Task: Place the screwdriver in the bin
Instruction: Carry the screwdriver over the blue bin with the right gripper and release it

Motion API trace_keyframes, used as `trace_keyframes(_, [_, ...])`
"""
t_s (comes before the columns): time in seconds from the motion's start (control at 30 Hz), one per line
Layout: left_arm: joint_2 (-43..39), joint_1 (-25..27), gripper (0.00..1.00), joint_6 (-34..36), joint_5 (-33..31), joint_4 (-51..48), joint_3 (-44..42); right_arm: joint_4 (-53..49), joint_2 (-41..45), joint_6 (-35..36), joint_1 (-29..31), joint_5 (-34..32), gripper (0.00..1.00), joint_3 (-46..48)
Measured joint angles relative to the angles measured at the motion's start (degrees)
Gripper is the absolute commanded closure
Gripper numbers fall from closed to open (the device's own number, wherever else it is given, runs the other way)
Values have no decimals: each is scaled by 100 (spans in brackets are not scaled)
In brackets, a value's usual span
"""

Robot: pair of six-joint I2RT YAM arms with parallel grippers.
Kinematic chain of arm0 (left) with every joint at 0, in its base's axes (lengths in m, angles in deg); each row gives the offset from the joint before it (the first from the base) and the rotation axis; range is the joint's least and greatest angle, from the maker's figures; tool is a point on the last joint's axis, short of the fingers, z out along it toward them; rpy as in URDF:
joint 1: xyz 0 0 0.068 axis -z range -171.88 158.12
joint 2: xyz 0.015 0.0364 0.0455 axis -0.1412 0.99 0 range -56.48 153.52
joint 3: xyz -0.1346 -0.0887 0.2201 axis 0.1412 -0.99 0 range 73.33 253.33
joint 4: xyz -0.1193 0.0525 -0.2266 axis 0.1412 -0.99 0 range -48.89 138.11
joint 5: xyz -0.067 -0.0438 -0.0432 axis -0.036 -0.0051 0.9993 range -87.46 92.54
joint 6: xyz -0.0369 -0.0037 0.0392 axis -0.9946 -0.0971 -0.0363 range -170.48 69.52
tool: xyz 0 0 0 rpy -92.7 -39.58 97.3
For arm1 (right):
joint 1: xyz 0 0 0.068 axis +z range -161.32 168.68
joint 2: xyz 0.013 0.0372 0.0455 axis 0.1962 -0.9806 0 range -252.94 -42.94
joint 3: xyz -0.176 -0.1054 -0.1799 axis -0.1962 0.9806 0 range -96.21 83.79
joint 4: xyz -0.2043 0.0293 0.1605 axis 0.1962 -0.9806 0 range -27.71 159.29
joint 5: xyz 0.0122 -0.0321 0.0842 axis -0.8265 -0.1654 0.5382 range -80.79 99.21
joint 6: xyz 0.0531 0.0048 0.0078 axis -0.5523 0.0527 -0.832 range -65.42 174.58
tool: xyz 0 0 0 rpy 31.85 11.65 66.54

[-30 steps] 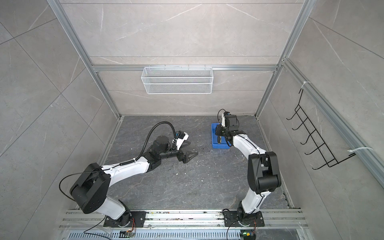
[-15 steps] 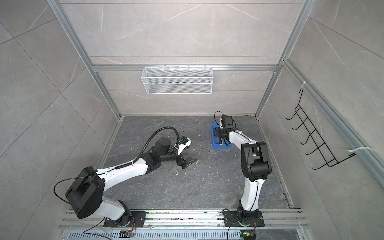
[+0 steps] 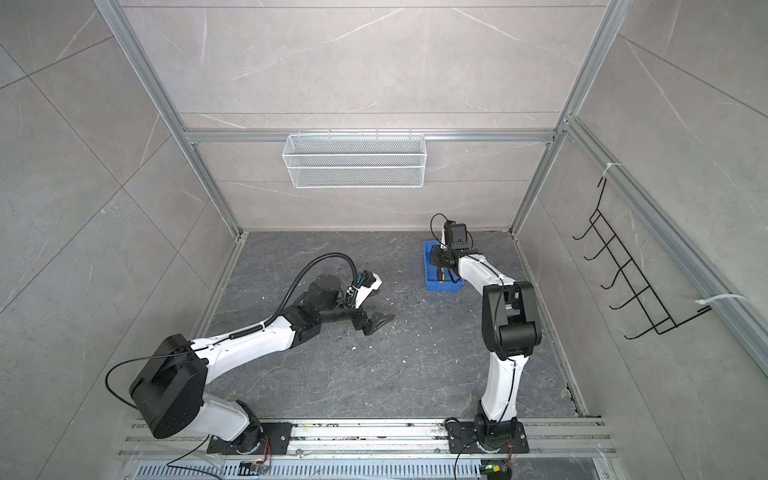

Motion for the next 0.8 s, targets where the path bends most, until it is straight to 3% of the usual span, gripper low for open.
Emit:
trace_keyframes(0.17, [0,0,0,0,2,70,0,-9,-17,0,-59,-17,100,-48])
trace_keyframes(0.53, [0,0,0,-4,-4,140,-24,-149,-894,0,-166,48,100,-667])
trace_keyframes(0.57, [0,0,0,-4,-7,140,-31,-205,-927,0,-166,55,98,-682])
trace_keyframes(0.7, [0,0,0,-4,-15,144,-33,-435,-1010,-13,-173,105,62,-874])
trace_keyframes(0.8, [0,0,0,-7,2,140,-33,-470,-1010,31,-184,166,52,-955])
